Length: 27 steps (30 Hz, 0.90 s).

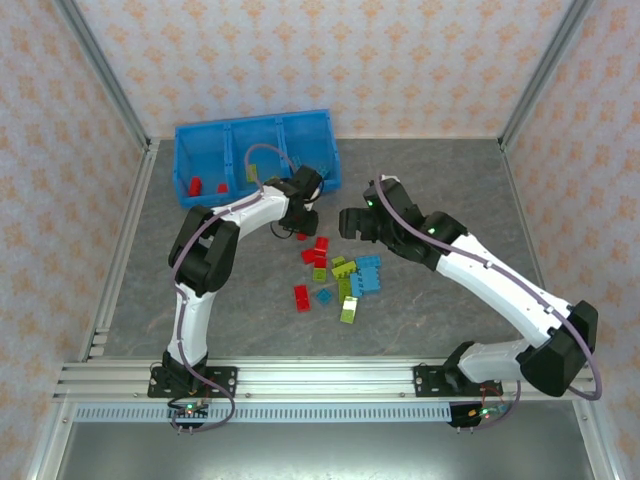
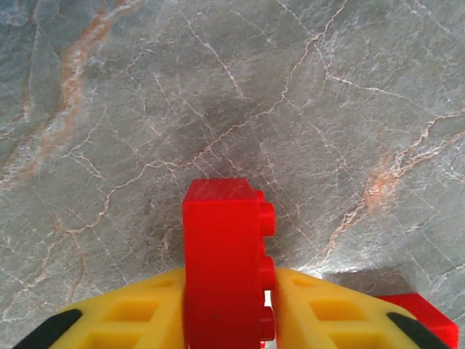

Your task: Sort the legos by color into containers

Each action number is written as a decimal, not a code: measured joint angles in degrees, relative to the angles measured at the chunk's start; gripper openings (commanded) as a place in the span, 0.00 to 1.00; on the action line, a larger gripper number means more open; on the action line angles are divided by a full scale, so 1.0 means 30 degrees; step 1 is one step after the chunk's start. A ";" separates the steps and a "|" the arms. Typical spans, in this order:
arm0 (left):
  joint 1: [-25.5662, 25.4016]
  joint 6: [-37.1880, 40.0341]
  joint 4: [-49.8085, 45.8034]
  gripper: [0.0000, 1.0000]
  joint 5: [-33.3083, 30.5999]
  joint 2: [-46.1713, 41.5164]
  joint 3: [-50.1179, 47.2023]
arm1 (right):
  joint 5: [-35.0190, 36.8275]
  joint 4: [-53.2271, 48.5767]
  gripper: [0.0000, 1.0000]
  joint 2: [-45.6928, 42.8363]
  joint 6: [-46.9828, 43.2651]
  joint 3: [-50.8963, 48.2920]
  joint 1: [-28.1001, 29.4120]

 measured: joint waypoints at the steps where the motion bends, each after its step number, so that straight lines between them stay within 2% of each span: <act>1: 0.0000 0.0007 -0.0022 0.22 0.0000 -0.0007 0.0029 | -0.0007 -0.0015 0.99 0.0087 0.0036 0.0000 0.0000; 6: 0.0124 0.0000 -0.0109 0.22 0.0000 -0.0678 -0.0284 | -0.0153 -0.0007 0.99 0.0226 0.0219 0.0058 0.0000; 10: 0.1013 -0.0109 -0.0386 0.21 0.0109 -0.3796 -0.1574 | -0.0299 0.0015 0.99 0.0226 0.0233 0.0182 0.0000; 13: 0.2725 -0.0138 -0.0474 0.20 0.0160 -0.7300 -0.1916 | -0.0364 0.0007 0.99 0.0284 0.0233 0.0342 0.0000; 17: 0.6237 -0.0029 -0.0539 0.20 -0.0262 -1.0550 -0.1304 | -0.0444 0.0168 0.99 0.0364 0.0306 0.0423 0.0000; 19: 0.7832 0.0080 -0.0627 0.20 -0.0612 -1.0630 -0.0488 | -0.0495 0.0226 0.99 0.0393 0.0379 0.0423 0.0000; 22: 0.9806 0.0044 -0.0852 0.20 -0.0707 -0.9282 0.0743 | -0.0503 0.0299 0.99 0.0415 0.0444 0.0423 0.0000; 27: 1.0775 -0.0328 -0.0984 0.20 -0.0882 -0.5515 0.1931 | -0.0481 0.0284 0.99 0.0430 0.0517 0.0554 0.0000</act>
